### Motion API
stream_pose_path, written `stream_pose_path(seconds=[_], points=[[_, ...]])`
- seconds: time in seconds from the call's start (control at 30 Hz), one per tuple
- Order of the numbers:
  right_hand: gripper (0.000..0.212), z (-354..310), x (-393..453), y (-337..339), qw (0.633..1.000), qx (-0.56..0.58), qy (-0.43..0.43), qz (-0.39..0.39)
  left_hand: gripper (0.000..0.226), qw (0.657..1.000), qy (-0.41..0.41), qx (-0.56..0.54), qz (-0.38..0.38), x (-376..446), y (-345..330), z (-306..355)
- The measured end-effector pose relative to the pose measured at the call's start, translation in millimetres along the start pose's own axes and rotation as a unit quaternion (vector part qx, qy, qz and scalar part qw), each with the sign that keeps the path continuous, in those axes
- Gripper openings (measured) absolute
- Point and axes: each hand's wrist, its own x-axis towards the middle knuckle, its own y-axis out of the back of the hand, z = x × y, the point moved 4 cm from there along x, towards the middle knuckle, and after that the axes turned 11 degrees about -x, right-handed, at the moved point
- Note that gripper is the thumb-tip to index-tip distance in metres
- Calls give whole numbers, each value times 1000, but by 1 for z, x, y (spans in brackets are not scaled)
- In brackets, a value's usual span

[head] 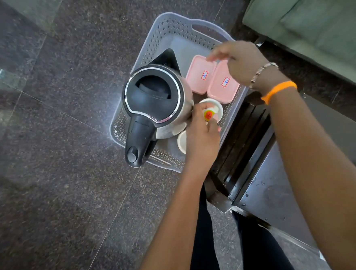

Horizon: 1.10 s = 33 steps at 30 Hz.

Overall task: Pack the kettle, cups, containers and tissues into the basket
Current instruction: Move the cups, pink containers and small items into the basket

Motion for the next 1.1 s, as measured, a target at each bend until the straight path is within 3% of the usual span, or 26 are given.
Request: stream_pose_path(seconds=[0.1,0.17,0.3,0.4,0.5,0.77,0.97,1.1], points=[[59,0,-49,4,983,142,16,-112,22,998,-20,-49,29,4,-10,11],[52,1,-68,1,970,190,18,-147,21,997,-23,-69,29,9,-16,16],[31,10,-64,-2,974,213,-30,-67,25,997,-4,-75,10,16,-22,24],[26,17,-42,3,986,152,-56,24,39,998,12,-60,21,23,-20,25],[24,23,-10,11,985,69,-108,113,38,999,8,-34,18,25,-17,21],[28,31,38,-1,983,-43,-164,67,30,1000,-18,18,13,14,-20,11],[28,59,-51,8,968,61,-171,172,18,998,-46,52,4,0,-47,10],[23,93,-138,-6,948,160,-212,177,19,994,-46,90,-36,-25,-85,-5]])
